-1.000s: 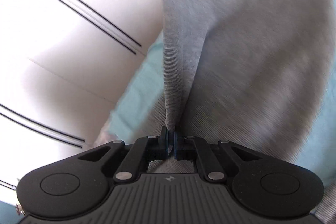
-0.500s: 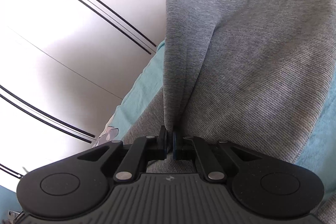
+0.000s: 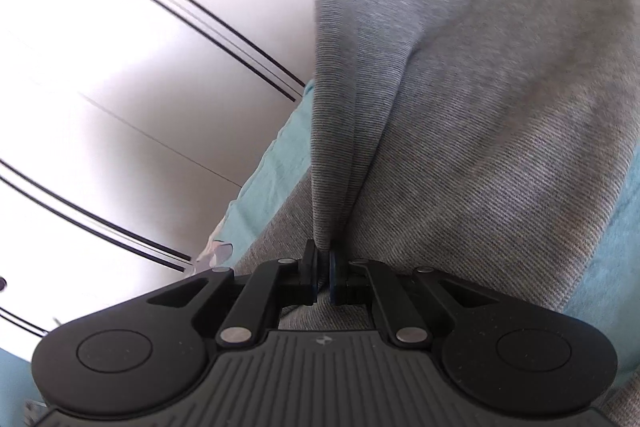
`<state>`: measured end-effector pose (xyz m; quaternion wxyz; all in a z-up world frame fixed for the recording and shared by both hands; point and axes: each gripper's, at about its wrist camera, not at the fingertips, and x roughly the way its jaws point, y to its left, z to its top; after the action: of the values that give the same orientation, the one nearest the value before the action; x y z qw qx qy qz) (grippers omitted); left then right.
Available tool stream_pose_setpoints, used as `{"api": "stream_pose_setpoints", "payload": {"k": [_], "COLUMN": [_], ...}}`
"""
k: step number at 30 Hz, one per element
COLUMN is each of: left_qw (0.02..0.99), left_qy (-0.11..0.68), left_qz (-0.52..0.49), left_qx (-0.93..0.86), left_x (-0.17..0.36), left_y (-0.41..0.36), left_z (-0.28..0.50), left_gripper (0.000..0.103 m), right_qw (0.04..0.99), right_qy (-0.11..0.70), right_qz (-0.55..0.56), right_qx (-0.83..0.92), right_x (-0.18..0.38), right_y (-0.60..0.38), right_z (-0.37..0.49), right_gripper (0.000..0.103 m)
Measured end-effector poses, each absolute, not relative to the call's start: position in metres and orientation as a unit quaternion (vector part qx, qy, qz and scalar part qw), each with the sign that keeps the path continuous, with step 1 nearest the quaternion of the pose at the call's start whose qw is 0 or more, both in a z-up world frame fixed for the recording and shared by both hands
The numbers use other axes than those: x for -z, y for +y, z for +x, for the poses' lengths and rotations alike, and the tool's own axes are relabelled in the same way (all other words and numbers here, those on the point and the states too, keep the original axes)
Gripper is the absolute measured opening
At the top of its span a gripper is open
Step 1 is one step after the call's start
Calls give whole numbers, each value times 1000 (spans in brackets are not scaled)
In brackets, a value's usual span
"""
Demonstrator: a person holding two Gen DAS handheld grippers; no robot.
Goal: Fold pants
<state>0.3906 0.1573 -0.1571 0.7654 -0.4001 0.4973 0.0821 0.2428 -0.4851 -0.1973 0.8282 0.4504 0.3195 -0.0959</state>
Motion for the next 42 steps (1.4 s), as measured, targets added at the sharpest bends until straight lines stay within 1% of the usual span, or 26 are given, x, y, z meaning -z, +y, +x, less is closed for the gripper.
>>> {"api": "stream_pose_setpoints", "payload": {"k": [3,7,13,15,17,20,24,25,27,28,29,30,31,32,34,36,38,40,41,42], "left_qw": [798,828,864,870,868,856,826,815,811,819,824,826,827,825,818,803,789,781,783,784], "left_qy": [476,438,384,382,382,405,447,458,462,459,458,455,449,443,431,430,428,426,420,414], "left_qz": [-365,-350,-321,-307,-311,-314,-339,-353,-360,-344,-333,-330,-336,-346,-374,-402,-432,-447,-451,-453], "left_qx": [-55,-13,49,64,72,72,53,45,8,-16,-34,-43,-47,-54,-74,-94,-88,-88,-89,-92], "left_x": [129,81,11,4,10,40,87,97,112,114,116,117,117,118,122,126,128,126,126,125], "left_y": [151,156,155,150,150,149,156,161,170,175,179,184,191,198,213,222,229,228,228,225], "left_z": [370,319,200,158,115,63,23,18,14,11,10,7,5,3,2,4,2,-6,-13,-29], "left_gripper": [8,8,8,8,8,8,9,11,10,17,29,35,47,56,62,63,70,72,73,74], "right_qw": [824,833,829,828,827,819,809,794,765,766,774,788,802,814,842,866,887,903,911,914], "right_qy": [318,286,228,209,195,193,245,269,302,306,313,322,328,328,327,343,362,366,362,359], "right_qz": [459,467,507,518,525,535,519,525,545,536,514,481,444,418,368,295,204,126,76,38], "right_qx": [98,85,53,49,53,72,130,146,166,180,198,211,227,233,222,212,201,187,182,183], "right_x": [187,155,102,89,83,91,121,128,137,135,130,122,112,105,94,86,82,84,86,89], "right_y": [-488,-494,-509,-512,-512,-511,-499,-498,-499,-499,-497,-495,-490,-485,-473,-461,-436,-419,-410,-403], "right_z": [241,219,133,93,47,-19,-77,-85,-93,-96,-99,-98,-97,-96,-88,-68,-58,-41,-31,-25], "right_gripper": [5,4,4,4,4,4,4,5,5,6,9,9,10,10,19,46,59,62,67,69]}}
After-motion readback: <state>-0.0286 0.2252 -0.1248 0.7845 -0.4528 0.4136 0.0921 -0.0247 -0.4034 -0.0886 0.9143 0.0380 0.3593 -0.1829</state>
